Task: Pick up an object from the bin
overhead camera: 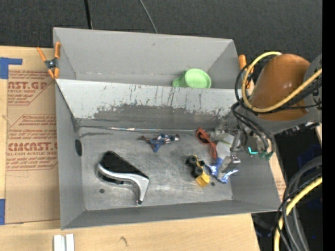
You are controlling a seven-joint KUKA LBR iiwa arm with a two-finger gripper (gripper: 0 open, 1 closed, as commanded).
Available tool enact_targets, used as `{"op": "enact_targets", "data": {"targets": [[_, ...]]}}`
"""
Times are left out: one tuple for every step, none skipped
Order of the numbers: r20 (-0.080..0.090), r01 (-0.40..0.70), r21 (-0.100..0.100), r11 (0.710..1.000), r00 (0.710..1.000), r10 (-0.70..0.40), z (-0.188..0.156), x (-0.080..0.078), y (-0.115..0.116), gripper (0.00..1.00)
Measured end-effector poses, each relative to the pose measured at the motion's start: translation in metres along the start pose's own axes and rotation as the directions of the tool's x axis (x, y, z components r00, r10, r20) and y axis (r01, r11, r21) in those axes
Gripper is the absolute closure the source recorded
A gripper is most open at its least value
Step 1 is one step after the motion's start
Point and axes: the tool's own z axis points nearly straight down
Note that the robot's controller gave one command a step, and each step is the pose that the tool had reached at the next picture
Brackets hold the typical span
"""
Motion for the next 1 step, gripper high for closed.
{"op": "enact_targets", "data": {"targets": [[0.008, 0.001, 0.001, 1.0, 1.0, -0.001, -0.0043, -0.0018, 0.0004, 0.0]]}}
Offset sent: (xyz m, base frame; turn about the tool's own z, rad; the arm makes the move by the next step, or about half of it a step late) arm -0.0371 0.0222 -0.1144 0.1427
